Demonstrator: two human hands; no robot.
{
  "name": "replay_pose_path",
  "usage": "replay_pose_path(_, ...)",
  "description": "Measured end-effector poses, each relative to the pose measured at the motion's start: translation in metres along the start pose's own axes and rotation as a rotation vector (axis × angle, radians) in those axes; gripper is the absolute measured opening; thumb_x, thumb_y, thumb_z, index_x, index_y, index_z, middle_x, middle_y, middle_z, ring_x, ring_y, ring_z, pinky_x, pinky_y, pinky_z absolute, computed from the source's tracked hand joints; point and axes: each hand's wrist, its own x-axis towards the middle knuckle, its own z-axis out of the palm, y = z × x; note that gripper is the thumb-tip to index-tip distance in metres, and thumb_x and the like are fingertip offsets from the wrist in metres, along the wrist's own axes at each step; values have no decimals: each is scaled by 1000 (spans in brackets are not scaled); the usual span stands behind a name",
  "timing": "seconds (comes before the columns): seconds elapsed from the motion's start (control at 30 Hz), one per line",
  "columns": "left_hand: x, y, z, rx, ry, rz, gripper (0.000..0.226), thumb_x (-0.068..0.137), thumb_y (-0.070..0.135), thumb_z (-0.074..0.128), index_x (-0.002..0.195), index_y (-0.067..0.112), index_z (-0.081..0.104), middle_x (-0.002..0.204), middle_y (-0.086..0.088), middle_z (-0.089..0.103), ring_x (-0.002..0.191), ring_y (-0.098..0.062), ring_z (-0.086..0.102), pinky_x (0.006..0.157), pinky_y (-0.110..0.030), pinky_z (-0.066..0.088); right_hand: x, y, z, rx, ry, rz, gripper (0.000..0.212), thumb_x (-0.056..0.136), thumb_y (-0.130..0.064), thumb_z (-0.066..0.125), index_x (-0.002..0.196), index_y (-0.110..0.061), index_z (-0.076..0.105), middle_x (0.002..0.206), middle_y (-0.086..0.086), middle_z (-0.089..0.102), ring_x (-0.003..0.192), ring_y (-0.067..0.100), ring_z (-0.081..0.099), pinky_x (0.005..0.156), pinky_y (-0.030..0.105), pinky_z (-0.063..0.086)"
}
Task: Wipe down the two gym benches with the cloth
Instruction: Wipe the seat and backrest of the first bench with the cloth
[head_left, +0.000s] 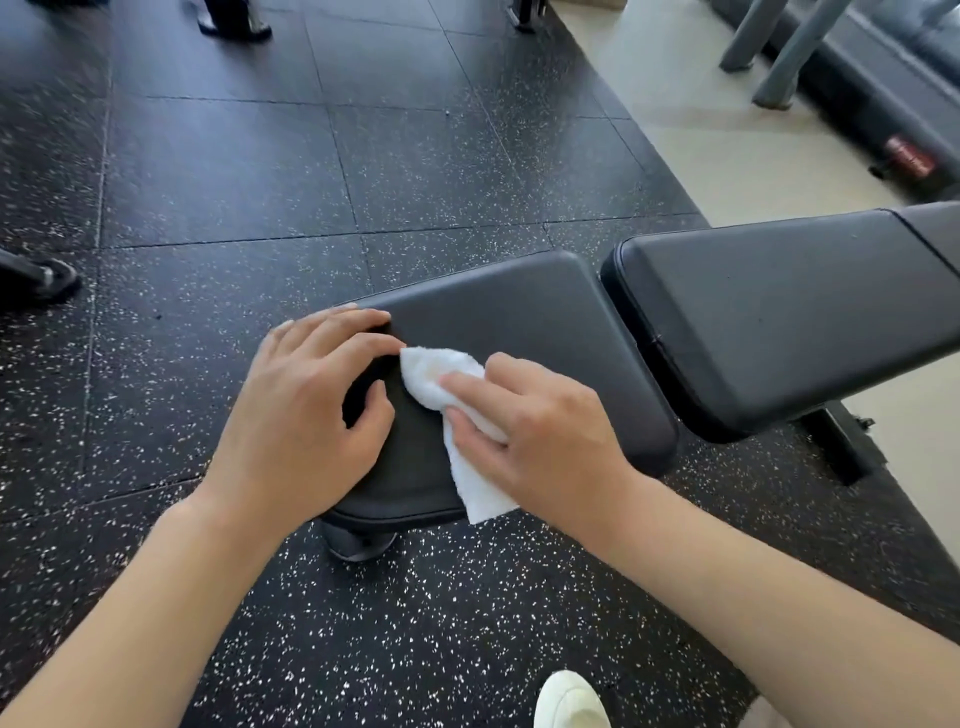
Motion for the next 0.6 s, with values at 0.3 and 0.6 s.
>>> replay_pose_path(0.3,0,0,-1,-4,-6,-6,34,90,19,59,121,16,74,142,3,64,138,-24,53,120,-48,35,39,122,-7,-102,27,575,28,99,-38,54,117,-29,73,92,9,61,92,36,61,80,43,49)
replay_pose_path(0.6,1,0,6,-29,97,-47,29,88,16,61,112,17,77,134,7,68,129,-21,59,116,-48,42,6,8,-3,-53,-50,107,17,95,-29,64,105,-20,74,80,1,56,72,25,58,63,40,48)
